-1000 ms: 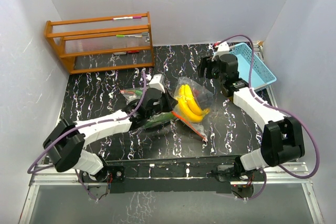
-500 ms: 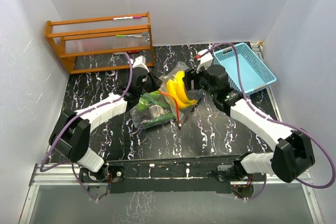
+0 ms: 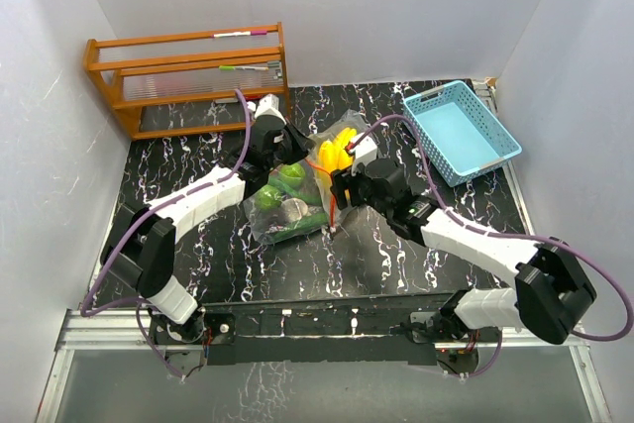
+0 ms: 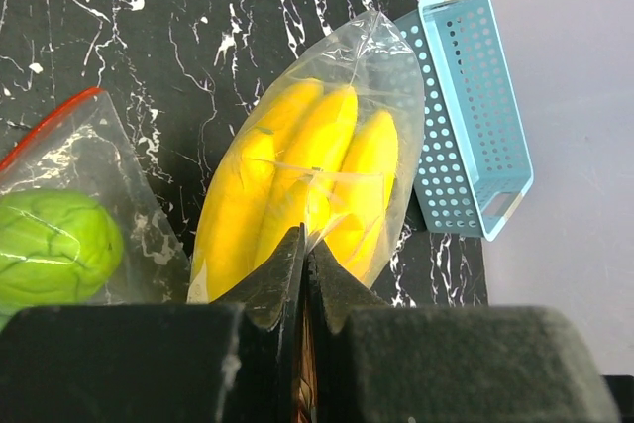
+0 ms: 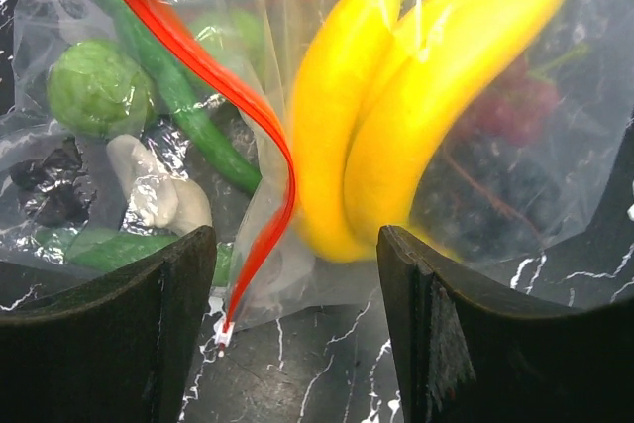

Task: Open the zip-top bag and remove the fake food
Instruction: Pick up the zipper food storage bag at the center of the board.

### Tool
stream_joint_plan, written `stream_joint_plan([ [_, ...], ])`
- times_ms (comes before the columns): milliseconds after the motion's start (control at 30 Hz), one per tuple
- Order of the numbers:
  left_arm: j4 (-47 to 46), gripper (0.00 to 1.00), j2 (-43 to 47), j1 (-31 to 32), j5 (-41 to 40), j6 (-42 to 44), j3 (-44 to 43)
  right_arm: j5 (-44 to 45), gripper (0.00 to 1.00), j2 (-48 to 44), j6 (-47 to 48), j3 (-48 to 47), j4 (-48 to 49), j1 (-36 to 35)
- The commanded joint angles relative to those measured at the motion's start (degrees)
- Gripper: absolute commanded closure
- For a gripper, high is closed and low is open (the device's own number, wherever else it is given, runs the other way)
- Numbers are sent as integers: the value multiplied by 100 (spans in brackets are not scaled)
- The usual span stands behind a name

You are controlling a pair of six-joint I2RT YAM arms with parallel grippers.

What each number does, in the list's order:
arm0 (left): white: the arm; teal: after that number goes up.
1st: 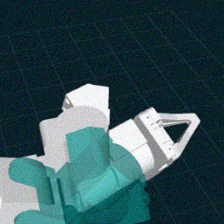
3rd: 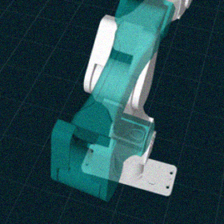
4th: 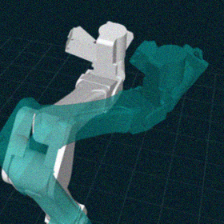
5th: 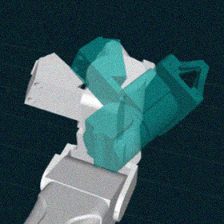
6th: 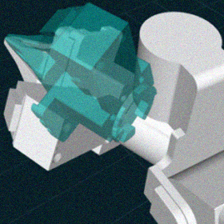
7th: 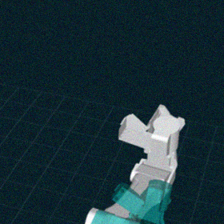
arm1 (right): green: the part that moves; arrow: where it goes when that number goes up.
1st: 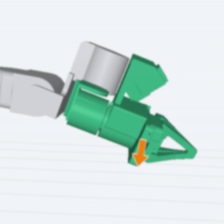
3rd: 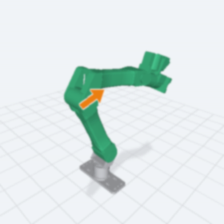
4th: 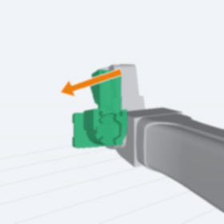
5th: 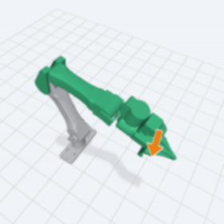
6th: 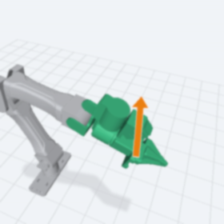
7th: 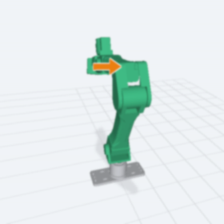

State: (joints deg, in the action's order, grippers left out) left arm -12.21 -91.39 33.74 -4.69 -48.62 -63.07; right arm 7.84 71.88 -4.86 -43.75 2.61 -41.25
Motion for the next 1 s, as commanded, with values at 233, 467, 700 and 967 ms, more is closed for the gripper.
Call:
stream_joint_plan([
  [233, -198, 100, 458, -42, 319, -373, -30, -185, 35, 587, -506, -121, 1033, -20],
  [467, -244, 100, 605, -39, 425, -465, 47, -59, 67, 984, -525, -363, 1119, -16],
  [700, -74, 57, 735, -51, 170, -146, 145, 241, 93, 730, -528, -568, 846, 20],
  [967, 580, 44, 1054, -31, -688, 937, 290, 11, 92, 618, -882, -1080, 94, 1031],
])
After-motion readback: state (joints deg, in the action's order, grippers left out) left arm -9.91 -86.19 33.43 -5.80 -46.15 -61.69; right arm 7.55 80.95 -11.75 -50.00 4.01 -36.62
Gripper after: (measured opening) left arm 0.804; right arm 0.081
